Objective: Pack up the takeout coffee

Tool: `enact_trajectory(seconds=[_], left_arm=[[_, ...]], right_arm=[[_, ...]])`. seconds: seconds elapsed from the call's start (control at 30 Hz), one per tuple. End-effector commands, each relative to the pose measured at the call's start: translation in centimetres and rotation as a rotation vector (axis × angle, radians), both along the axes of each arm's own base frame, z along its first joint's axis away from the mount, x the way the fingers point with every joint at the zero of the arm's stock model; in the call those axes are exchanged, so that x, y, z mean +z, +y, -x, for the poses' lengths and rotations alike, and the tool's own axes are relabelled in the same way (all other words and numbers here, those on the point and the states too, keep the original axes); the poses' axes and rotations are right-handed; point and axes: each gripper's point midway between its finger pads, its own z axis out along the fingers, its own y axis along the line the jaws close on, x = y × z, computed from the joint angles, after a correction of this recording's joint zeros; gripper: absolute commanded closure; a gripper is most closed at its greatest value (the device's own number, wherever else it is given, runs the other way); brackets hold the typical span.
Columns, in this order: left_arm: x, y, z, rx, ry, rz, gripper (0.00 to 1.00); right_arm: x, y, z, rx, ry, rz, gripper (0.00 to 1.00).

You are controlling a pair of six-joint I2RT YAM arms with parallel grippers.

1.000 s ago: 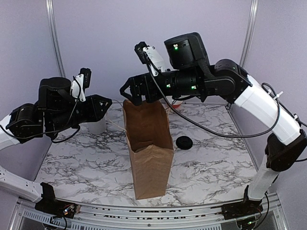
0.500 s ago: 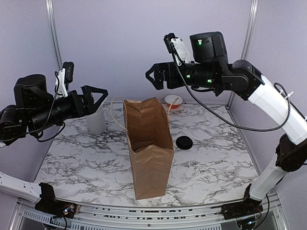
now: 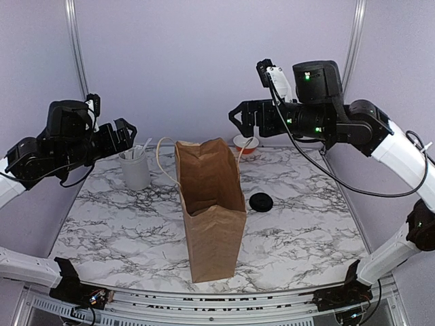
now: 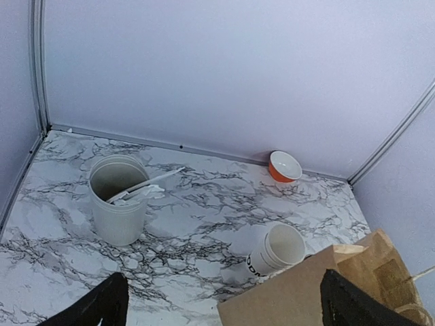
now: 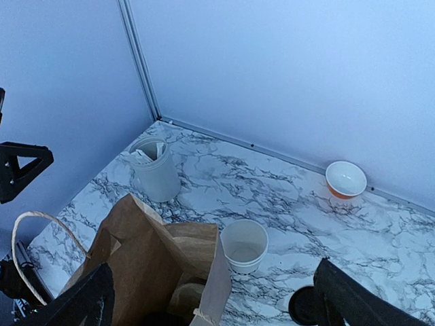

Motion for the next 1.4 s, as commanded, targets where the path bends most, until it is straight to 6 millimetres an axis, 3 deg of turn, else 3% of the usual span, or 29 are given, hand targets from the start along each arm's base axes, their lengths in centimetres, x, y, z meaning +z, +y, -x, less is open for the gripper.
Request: enact_trajectory(seconds=[0.0,0.1,0.3,0.67,0.83,1.07,1.37], left_arm=[[-2.2,0.3,-2.0,-0.017,0.079,-0.062,0.01],[-3.3,1.5,-4.3,0.025,0.107,-0.106,0.01],[-4.4,1.6,-8.6,0.037,0.155,-0.205,0.04],[-6.8,0.3,-15.1,0.028,0.257,-0.430,0.29],[-8.1,-0.3,-17.1,0.031,0.294,-0.508,0.40],[-10.2,0.1,-19.2,0.085,0.323,-0.598,0.47],[-13.0,-0.4,-20.8,0.089,0.361,-0.651,0.58]], right_arm=[[0.3,-1.0,0.0,-0.027,-0.002,-0.044,0.01],[-0.2,-1.4,0.0,-0.025,0.005,-0.040,0.01],[-0.5,-1.9,0.4,-0.016,0.007,-0.046,0.01],[-0.5,-2.6,1.1,-0.004,0.016,-0.053,0.01],[-0.8,-2.8,1.3,-0.002,0.028,-0.063,0.01],[-1.1,-3.2,1.5,-0.009,0.036,-0.076,0.01],[-1.2,-3.7,1.5,-0.028,0.036,-0.075,0.01]])
